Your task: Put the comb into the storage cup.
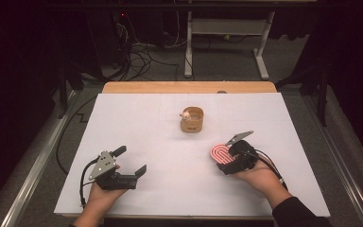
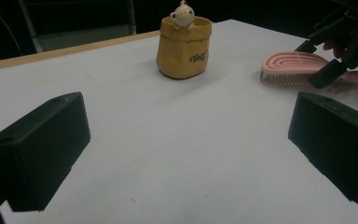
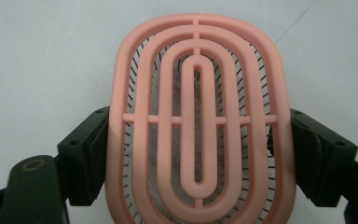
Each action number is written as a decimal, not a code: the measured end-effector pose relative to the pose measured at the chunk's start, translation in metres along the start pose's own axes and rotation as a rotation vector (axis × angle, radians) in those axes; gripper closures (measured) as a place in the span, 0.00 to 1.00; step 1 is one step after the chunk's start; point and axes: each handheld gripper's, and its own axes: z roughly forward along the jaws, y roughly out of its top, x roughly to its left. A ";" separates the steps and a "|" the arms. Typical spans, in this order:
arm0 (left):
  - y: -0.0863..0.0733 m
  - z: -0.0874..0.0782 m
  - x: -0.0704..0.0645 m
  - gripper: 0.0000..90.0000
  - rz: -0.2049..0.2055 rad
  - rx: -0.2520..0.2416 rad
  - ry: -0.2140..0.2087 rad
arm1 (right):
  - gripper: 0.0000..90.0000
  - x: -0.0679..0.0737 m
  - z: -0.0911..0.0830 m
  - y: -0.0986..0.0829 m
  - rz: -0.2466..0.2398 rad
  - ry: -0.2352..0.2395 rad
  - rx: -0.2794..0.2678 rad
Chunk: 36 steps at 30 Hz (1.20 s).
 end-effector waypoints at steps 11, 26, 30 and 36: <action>0.000 0.000 0.000 0.00 0.000 -0.001 0.002 | 0.22 0.000 0.000 -0.001 0.001 -0.004 -0.006; 0.000 0.000 0.000 0.00 0.000 -0.001 0.002 | 0.22 0.003 0.001 -0.003 -0.024 -0.014 -0.025; 0.000 0.000 0.000 0.00 -0.002 -0.001 0.003 | 0.23 0.004 0.000 -0.004 -0.016 -0.012 -0.026; -0.001 0.000 0.001 0.00 -0.004 -0.001 0.003 | 0.23 0.003 -0.003 -0.004 -0.020 -0.015 -0.039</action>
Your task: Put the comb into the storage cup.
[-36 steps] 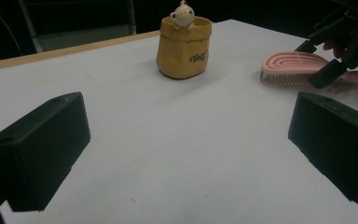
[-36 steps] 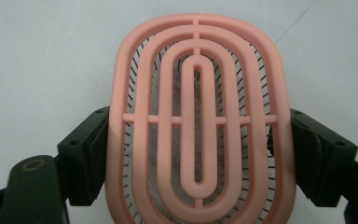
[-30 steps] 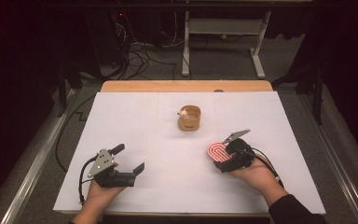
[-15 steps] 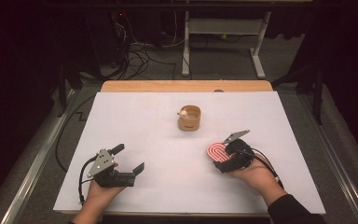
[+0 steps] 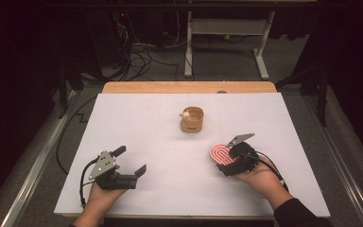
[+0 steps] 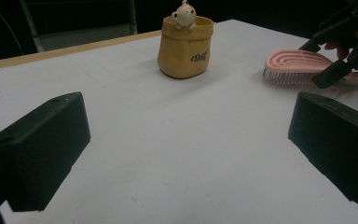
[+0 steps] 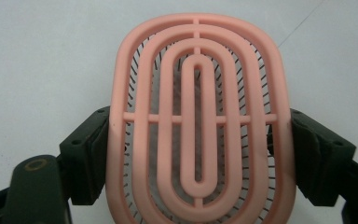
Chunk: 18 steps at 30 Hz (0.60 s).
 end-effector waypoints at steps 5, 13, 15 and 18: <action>0.000 0.000 0.000 0.00 -0.003 0.000 0.000 | 0.23 0.000 -0.005 0.000 0.001 -0.009 -0.024; -0.001 0.001 0.000 0.00 -0.005 0.003 -0.001 | 0.23 -0.003 -0.015 0.000 0.017 -0.023 -0.074; -0.001 0.001 0.000 0.00 -0.006 0.004 -0.002 | 0.23 -0.003 -0.019 -0.001 0.023 -0.034 -0.103; -0.001 0.001 0.000 0.00 -0.008 0.002 -0.002 | 0.23 -0.003 -0.022 -0.001 0.025 -0.041 -0.126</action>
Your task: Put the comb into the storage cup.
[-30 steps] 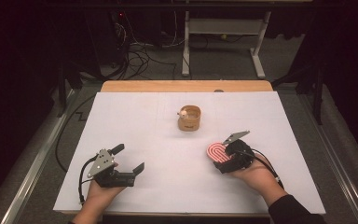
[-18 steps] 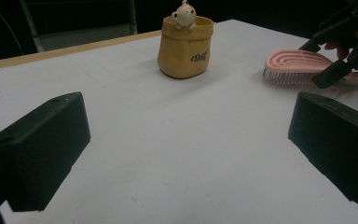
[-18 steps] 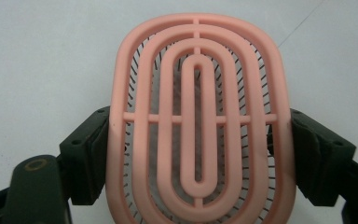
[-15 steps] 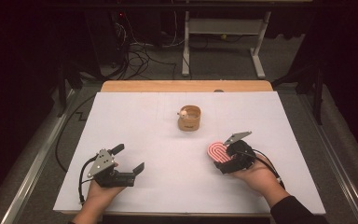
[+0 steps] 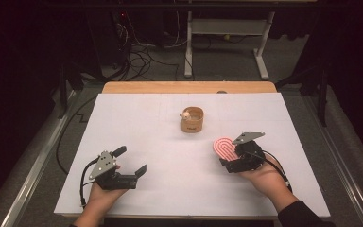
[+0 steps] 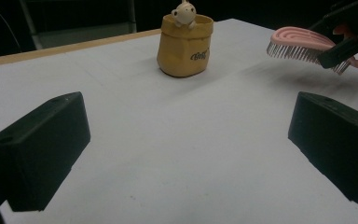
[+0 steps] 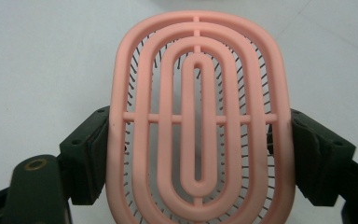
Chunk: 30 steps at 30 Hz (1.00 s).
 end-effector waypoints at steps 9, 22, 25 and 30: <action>0.000 0.000 0.001 0.00 -0.007 0.000 -0.003 | 0.23 0.001 -0.012 0.000 0.019 -0.048 -0.127; 0.001 0.000 -0.001 0.00 -0.010 -0.004 -0.008 | 0.23 0.006 -0.021 0.001 0.040 -0.069 -0.287; 0.001 0.000 -0.002 0.00 -0.009 -0.002 -0.009 | 0.23 0.009 -0.023 -0.001 0.052 -0.067 -0.351; 0.002 -0.001 -0.003 0.00 -0.013 -0.003 -0.009 | 0.23 0.009 -0.023 -0.004 0.086 -0.060 -0.424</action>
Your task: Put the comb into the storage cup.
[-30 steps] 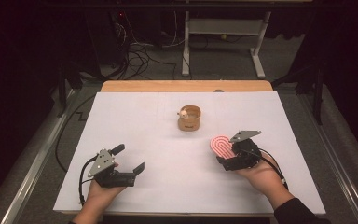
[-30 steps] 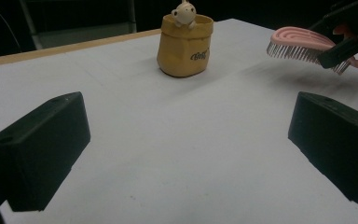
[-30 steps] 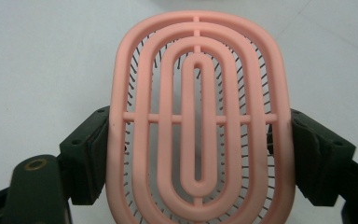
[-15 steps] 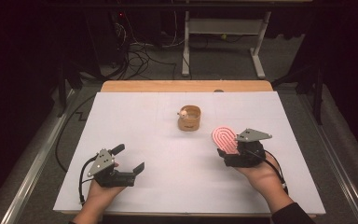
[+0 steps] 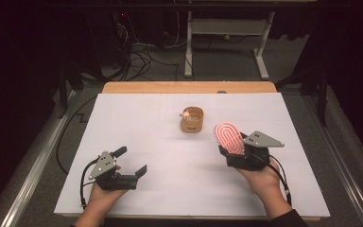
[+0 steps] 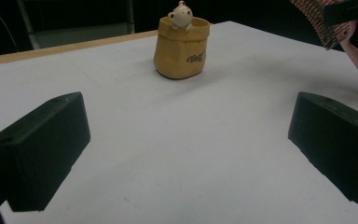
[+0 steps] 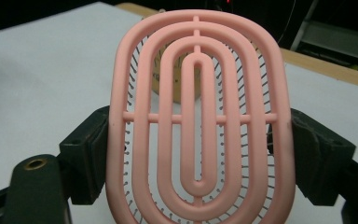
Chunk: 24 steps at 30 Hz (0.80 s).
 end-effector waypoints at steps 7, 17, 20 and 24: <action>-0.001 -0.001 0.000 0.00 -0.009 0.008 0.006 | 0.23 0.003 -0.006 0.000 0.018 -0.006 -0.129; -0.002 -0.003 -0.002 0.00 -0.030 0.012 0.019 | 0.23 0.006 -0.005 -0.003 0.070 0.019 -0.242; -0.003 -0.001 -0.003 0.00 -0.034 0.024 0.025 | 0.23 0.007 -0.003 0.000 0.058 0.014 -0.270; -0.003 0.000 -0.004 0.00 -0.032 0.029 0.025 | 0.23 0.010 -0.003 0.003 0.037 0.005 -0.294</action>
